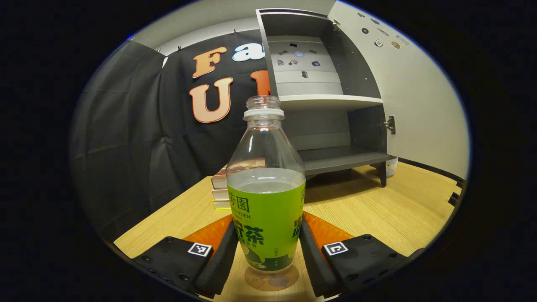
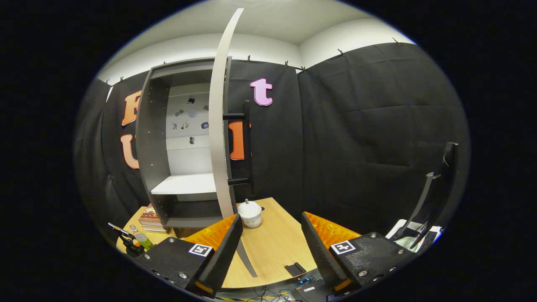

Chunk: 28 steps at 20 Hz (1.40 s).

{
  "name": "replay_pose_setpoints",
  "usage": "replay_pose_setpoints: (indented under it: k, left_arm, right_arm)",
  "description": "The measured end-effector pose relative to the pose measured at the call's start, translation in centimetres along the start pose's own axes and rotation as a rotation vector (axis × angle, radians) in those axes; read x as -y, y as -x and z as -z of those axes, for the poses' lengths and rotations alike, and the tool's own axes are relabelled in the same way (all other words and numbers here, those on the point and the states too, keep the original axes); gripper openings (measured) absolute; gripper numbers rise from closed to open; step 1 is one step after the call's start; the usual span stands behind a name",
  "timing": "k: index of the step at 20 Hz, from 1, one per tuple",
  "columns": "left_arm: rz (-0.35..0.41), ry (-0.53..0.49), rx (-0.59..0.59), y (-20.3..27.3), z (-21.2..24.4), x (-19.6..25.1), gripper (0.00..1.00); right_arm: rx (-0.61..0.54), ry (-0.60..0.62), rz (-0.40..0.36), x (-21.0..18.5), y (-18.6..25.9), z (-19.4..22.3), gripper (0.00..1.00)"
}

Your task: Open the cabinet door with the right hand, grasp the bottle in the cabinet with the left hand and place it on the coaster, then close the cabinet door with the right hand.

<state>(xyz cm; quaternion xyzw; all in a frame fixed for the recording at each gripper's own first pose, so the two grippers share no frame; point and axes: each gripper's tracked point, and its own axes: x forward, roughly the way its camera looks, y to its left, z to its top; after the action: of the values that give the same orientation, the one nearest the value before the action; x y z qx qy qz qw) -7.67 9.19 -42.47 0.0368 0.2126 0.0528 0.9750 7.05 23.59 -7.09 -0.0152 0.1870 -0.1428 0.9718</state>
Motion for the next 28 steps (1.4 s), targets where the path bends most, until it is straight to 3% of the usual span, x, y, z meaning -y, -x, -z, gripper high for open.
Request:
replay_pose_setpoints:
  k: [13, 19, 28]
  left_arm:
    - [-0.019, 0.073, -0.093, 1.0, 5.0, -1.2, 0.82]
    - [-0.01, 0.071, -0.077, 1.2, 5.5, -1.0, 0.83]
    - [0.008, 0.024, -0.083, 0.8, 4.5, -1.1, 0.94]
  right_arm:
    - [-0.014, -0.009, -0.001, -1.0, -1.0, 0.2, 0.87]
    - [-0.015, 0.006, -0.007, -1.1, -0.6, 0.3, 0.87]
    - [-0.004, 0.006, 0.028, 0.7, 0.8, 1.0, 0.88]
